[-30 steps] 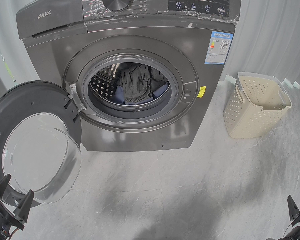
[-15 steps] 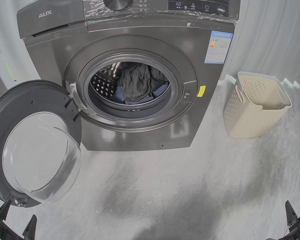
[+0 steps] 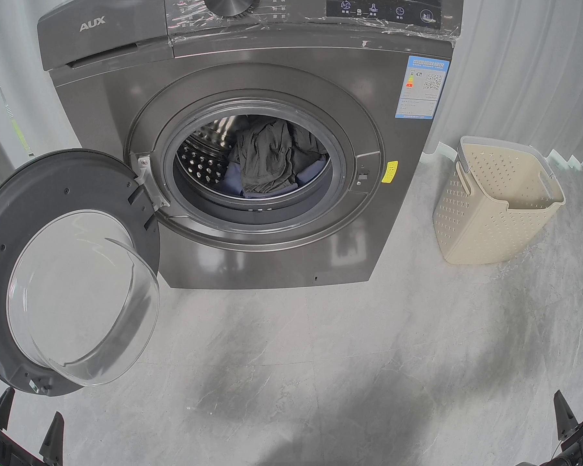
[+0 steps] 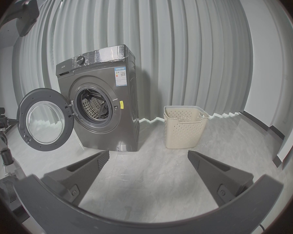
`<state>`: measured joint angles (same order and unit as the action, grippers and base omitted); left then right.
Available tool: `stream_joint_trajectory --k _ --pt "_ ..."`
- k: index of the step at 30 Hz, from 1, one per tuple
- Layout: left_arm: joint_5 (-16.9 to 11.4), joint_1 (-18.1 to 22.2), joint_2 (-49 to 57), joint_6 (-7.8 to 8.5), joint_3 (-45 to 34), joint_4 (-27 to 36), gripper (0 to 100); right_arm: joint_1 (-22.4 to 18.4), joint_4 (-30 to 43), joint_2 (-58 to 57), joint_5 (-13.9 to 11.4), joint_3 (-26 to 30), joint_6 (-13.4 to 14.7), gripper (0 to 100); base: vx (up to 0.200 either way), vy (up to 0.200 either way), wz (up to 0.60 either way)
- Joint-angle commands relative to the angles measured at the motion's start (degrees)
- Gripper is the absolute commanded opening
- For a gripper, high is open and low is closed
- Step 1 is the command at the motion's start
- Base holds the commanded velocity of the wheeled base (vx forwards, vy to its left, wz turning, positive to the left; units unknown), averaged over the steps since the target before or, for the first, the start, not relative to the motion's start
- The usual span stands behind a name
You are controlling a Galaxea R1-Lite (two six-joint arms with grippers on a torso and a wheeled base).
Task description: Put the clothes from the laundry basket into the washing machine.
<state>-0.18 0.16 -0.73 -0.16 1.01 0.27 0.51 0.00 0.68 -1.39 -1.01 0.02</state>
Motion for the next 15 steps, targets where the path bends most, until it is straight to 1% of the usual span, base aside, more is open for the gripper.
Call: stream_joint_trajectory --k 1,6,15 --pt "-0.1 0.0 0.7 -0.11 -0.9 -0.1 100 0.0 0.0 -0.6 0.0 0.9 0.0 100 0.0 0.0 0.0" --pt "-0.1 0.0 0.7 -0.02 -0.9 -0.1 100 0.0 0.0 -0.6 0.0 0.9 0.0 100 0.0 0.0 0.0" --pt "-0.5 0.0 0.7 -0.19 -0.8 0.0 100 0.0 0.0 -0.6 0.0 0.9 0.0 100 0.0 0.2 0.0"
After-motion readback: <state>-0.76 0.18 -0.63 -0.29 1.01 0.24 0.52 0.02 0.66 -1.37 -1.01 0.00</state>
